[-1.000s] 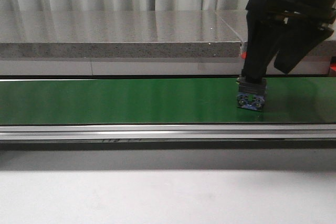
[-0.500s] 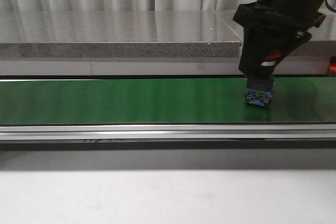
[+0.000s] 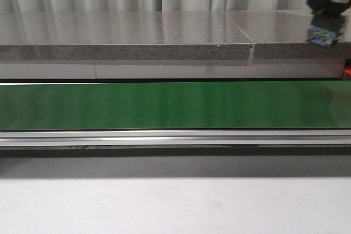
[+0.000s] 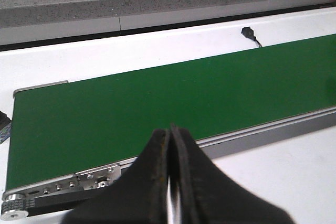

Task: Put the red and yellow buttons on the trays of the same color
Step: 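Lower the right gripper onto the red button, grasp and lift, then carry the red button to the red tray and open the right gripper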

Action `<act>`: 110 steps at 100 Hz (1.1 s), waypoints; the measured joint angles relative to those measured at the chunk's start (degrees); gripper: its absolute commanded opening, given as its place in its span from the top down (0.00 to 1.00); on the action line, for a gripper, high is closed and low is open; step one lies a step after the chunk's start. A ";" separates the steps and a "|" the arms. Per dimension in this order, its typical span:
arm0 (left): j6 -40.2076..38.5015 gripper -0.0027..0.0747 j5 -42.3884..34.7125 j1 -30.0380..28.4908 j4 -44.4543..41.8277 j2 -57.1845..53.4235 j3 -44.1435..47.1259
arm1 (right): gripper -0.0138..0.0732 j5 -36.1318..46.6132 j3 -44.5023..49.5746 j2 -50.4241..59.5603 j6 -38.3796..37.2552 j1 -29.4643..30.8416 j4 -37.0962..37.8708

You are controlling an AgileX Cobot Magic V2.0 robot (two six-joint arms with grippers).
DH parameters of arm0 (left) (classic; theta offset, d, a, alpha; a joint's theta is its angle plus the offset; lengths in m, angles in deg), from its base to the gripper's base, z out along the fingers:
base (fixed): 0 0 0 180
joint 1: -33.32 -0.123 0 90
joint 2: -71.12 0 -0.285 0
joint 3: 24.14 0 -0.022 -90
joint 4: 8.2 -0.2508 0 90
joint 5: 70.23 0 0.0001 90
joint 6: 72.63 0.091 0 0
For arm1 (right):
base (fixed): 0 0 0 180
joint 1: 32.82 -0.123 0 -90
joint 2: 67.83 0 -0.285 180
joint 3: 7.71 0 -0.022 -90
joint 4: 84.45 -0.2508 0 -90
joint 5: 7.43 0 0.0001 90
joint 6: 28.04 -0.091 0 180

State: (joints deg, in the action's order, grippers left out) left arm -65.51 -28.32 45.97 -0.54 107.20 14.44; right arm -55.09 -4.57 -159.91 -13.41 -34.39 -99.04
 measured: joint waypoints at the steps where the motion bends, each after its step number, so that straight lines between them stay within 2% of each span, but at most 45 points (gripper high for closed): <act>1: 0.00 0.99 0.00 0.00 0.00 0.00 0.00 | 0.71 -0.02 0.00 0.14 0.00 0.83 0.00; 15: 0.00 0.99 0.00 0.00 0.00 0.00 0.00 | 0.71 1.16 0.00 1.81 -1.91 9.93 0.00; 33: 0.00 0.99 0.00 0.00 0.00 0.00 0.00 | 0.71 4.72 0.00 1.81 -8.59 22.06 0.00; 56: 0.00 0.99 0.00 0.00 0.00 0.00 0.00 | 0.71 8.73 0.00 1.35 -13.20 31.76 0.00; 70: 0.00 0.99 0.00 0.00 0.00 0.00 0.00 | 0.71 9.84 0.00 -1.83 -15.21 34.54 0.00; 88: 0.00 0.99 0.00 0.00 0.00 0.00 0.00 | 0.71 12.16 -0.08 -7.82 -15.78 34.84 -0.39; 110: 0.00 0.99 0.00 0.00 0.00 0.00 0.00 | 0.71 12.16 -5.65 -15.89 -15.81 34.84 -0.88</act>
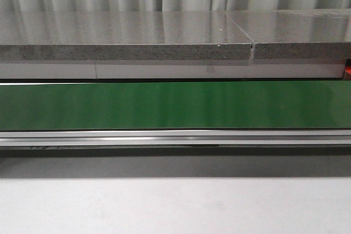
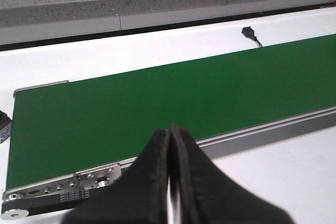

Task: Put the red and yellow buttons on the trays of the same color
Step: 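Carry the red button to the red tray and open the right gripper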

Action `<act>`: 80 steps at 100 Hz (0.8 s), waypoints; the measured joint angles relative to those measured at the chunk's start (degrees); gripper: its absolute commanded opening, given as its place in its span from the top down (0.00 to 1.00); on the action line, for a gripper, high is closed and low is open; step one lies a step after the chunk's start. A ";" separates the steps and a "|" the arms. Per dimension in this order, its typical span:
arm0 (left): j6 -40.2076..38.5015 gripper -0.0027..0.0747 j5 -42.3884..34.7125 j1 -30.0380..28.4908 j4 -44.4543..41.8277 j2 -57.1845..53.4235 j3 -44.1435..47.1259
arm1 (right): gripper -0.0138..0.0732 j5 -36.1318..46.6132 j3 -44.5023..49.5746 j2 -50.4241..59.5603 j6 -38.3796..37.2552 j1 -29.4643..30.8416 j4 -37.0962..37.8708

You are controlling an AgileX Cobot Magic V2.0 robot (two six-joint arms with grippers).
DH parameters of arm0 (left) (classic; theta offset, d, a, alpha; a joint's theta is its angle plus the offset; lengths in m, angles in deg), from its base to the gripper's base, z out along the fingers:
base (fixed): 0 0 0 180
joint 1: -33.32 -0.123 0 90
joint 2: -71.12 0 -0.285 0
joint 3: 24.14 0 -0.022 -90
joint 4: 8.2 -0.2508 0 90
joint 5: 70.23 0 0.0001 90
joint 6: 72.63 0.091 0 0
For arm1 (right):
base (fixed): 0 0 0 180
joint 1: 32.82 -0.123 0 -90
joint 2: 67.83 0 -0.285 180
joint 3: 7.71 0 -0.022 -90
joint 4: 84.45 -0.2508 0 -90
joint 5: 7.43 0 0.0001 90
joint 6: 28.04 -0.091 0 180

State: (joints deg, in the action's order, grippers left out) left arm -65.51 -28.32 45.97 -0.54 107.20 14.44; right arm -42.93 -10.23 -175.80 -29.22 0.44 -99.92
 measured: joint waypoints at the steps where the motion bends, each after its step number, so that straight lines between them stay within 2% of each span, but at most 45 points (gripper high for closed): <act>1: 0.00 0.99 0.00 0.00 0.00 0.00 0.00 | 0.71 -0.11 -0.23 -0.25 0.00 0.00 0.00; 35: 0.00 0.99 0.00 0.00 0.00 0.00 0.00 | 0.71 -0.24 -10.05 -11.80 0.00 0.00 -0.13; 63: 0.00 0.99 0.00 0.00 0.00 0.00 0.00 | 0.70 0.89 -10.78 -17.98 0.00 0.00 -0.40; 70: 0.00 0.99 0.00 0.00 0.00 0.00 0.00 | 0.63 1.01 -10.78 -18.87 -0.24 0.00 -0.74; 75: 0.00 0.99 0.00 0.00 0.00 0.00 0.00 | 0.52 1.30 -10.84 -19.11 -0.24 0.00 -0.85; 80: 0.00 0.99 0.00 0.00 0.00 0.00 0.00 | 0.37 1.30 -10.98 -19.11 -0.24 0.00 -0.88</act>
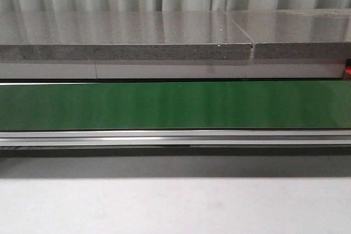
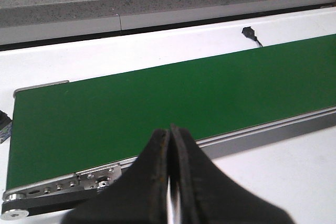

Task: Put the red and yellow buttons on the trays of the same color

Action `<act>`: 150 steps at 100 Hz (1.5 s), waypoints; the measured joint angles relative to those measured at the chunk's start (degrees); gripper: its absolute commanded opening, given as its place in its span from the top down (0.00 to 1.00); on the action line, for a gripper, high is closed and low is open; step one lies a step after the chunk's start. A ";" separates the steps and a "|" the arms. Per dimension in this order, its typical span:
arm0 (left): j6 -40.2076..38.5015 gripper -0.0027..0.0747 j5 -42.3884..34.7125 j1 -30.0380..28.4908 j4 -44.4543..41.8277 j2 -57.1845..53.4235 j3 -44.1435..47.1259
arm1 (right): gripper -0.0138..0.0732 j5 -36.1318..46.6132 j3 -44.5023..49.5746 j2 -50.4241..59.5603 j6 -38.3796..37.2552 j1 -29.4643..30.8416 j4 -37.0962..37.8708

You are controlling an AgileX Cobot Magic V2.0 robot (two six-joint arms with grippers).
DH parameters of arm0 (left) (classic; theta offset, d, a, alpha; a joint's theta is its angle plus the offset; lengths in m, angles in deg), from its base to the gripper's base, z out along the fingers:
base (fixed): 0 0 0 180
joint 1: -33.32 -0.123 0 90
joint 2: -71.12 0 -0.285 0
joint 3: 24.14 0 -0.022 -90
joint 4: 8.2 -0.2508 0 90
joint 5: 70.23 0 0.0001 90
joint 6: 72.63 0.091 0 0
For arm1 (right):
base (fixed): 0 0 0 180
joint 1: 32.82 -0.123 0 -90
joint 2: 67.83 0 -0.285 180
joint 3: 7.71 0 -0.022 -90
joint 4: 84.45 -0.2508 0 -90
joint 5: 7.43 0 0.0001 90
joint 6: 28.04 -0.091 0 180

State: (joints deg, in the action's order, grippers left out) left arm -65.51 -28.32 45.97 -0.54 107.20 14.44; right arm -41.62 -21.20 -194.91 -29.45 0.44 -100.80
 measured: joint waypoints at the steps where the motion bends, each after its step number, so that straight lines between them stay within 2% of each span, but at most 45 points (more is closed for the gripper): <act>1: 0.00 0.99 0.00 0.00 0.00 0.00 0.00 | 0.35 0.00 -0.09 0.00 0.00 0.00 0.00; 7: 0.00 0.99 0.00 0.00 0.00 0.00 0.00 | 0.22 0.11 -0.09 0.00 0.00 0.00 0.00; 12: 0.00 0.99 0.00 0.00 0.00 0.00 0.00 | 0.18 0.11 -0.09 0.00 0.00 0.00 -0.09; 45: 0.00 0.99 0.00 0.00 0.00 0.00 0.00 | 0.19 -0.49 -0.09 4.29 0.70 0.00 -0.09; 51: 0.00 0.99 0.00 0.00 0.00 0.00 0.00 | 0.23 -1.05 -0.09 5.86 1.41 -0.11 -0.09; 57: 0.00 0.99 0.00 0.00 0.00 0.00 0.00 | 0.32 -2.05 -0.09 7.71 2.81 -0.64 0.11; 66: 0.00 0.99 0.00 0.00 0.00 0.00 0.00 | 0.58 -3.87 -0.09 10.40 4.48 -1.80 0.45; 67: 0.00 0.99 0.00 0.00 0.00 0.00 0.00 | 0.58 -4.12 -0.09 10.62 4.69 -1.93 0.45; 71: 0.00 0.99 0.00 0.00 0.00 0.00 0.00 | 0.71 -4.66 -0.09 11.91 5.24 -2.83 0.45; 72: 0.00 0.99 0.00 0.00 0.00 0.00 0.00 | 0.71 -4.87 -0.09 12.12 5.30 -2.98 0.45; 73: 0.00 0.99 0.00 0.00 0.00 0.00 0.00 | 0.77 -4.87 -0.09 12.55 5.29 -3.31 0.45; 74: 0.00 0.99 0.00 0.00 0.00 0.00 0.00 | 0.77 -5.17 -0.09 12.75 5.43 -3.48 0.45; 80: 0.00 0.99 0.00 0.00 0.00 0.00 0.00 | 0.92 -6.00 -0.09 14.62 5.80 -5.15 0.68; 105: 0.00 0.99 0.00 0.00 0.00 0.00 0.00 | 0.92 -7.30 2.64 21.93 6.02 -13.71 4.92; 150: 0.00 0.99 0.00 0.00 0.00 0.00 0.00 | 0.92 -6.83 15.87 36.67 6.87 -27.33 5.57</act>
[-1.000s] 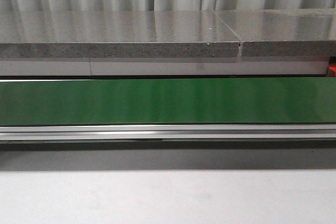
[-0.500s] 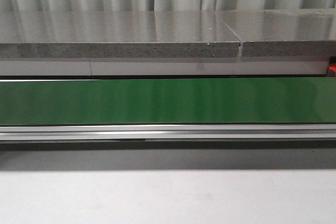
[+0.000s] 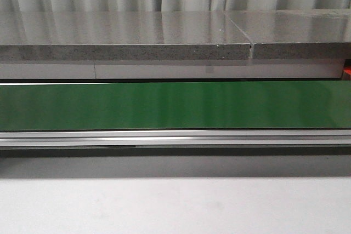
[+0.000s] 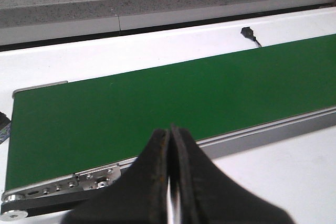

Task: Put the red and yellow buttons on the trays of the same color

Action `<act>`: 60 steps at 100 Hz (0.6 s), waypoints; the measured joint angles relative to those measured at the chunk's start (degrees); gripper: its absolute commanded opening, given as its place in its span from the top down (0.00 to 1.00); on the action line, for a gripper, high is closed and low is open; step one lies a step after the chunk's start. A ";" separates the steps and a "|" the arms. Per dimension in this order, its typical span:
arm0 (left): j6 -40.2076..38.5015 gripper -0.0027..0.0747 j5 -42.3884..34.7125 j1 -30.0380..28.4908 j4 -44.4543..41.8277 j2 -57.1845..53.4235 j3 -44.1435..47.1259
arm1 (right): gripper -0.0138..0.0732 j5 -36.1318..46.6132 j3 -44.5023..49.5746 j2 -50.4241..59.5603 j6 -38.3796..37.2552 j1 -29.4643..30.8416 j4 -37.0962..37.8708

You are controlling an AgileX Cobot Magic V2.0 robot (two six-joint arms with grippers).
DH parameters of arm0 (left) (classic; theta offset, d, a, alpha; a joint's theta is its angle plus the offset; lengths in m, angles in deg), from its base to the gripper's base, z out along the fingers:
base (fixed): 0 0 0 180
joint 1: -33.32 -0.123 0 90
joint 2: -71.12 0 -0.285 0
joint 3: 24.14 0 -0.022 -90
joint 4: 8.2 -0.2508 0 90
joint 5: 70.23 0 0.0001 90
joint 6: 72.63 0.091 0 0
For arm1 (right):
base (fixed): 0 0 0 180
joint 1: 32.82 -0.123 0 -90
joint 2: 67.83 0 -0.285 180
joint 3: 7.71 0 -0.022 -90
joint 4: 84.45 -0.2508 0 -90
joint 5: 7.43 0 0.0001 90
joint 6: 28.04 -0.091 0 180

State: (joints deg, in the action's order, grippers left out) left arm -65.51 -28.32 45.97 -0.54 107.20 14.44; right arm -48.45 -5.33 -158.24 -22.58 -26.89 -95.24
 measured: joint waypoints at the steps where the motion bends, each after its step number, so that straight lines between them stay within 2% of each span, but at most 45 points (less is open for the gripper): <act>1: 0.00 0.99 0.00 0.00 0.00 0.00 0.00 | 0.92 0.00 0.36 0.23 -0.02 -0.13 0.00; 49: 0.00 0.99 0.00 0.00 0.00 0.00 0.00 | 0.92 -0.67 10.49 15.23 1.16 -2.15 0.22; 60: 0.00 0.99 0.00 0.00 0.00 0.00 0.00 | 0.92 -0.07 14.43 18.66 -1.24 -2.15 0.35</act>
State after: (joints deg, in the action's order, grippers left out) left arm -65.51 -28.32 45.97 -0.54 107.20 14.44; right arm -48.52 9.10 -139.57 -23.83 -29.05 -94.89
